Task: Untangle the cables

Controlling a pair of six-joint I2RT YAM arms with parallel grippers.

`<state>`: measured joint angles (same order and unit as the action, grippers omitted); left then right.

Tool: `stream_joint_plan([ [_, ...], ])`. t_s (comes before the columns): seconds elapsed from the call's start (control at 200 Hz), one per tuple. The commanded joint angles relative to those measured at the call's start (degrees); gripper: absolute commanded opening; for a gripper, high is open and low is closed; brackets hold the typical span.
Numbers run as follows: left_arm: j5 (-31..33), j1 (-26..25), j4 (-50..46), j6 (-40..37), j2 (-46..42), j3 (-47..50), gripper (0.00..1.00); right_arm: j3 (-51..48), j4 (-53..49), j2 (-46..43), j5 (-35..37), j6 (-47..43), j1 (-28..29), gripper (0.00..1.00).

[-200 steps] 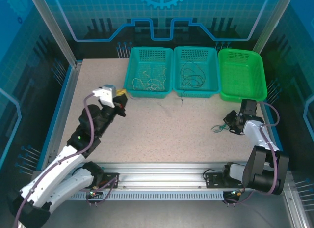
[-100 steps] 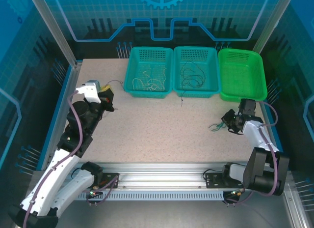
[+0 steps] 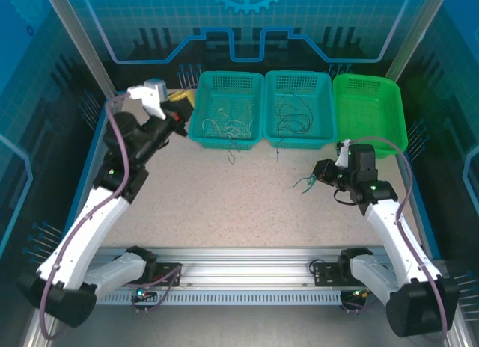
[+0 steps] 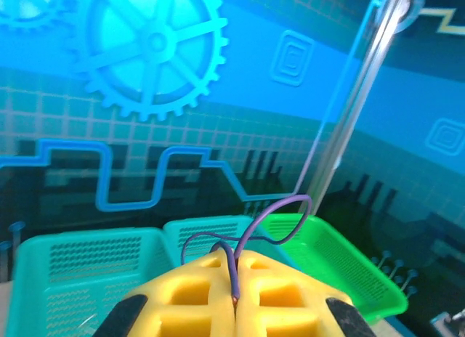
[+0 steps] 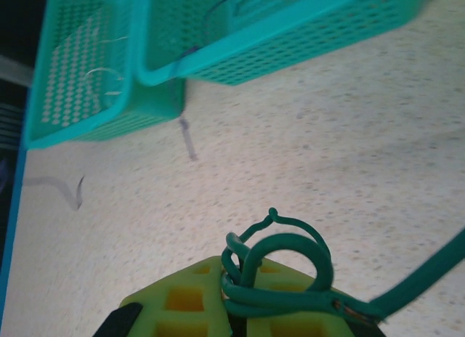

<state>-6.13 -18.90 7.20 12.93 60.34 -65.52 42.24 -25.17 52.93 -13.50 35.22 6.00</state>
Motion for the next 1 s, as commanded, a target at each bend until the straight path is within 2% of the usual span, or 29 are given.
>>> stream_joint_plan([
  [0.0,-6.58,-2.0,7.4,1.92,6.13,-6.19,0.0,1.49,-2.24,-2.01,1.83,-0.95,2.86,0.03],
  [0.245,-9.08,-7.06,12.01,0.97,22.86,-23.69,0.0,0.01,-3.81,-3.09,2.74,-0.51,5.16,0.01],
  [0.52,-10.45,-8.42,23.57,4.61,36.01,-37.15,0.0,-1.23,-4.97,-4.31,3.38,-0.72,5.36,0.0],
  [0.64,-8.4,-8.43,27.07,4.61,43.23,-43.38,0.0,-1.19,-5.09,-4.41,3.11,-0.86,5.45,0.0],
  [0.84,-5.7,-8.65,26.96,2.83,54.95,-52.09,0.0,-1.29,-6.41,-5.61,2.9,-1.32,5.58,0.0],
  [0.995,-3.89,-9.0,20.14,-1.36,62.75,-56.53,0.0,-1.42,-8.03,-7.59,3.81,-1.98,5.66,0.0],
])
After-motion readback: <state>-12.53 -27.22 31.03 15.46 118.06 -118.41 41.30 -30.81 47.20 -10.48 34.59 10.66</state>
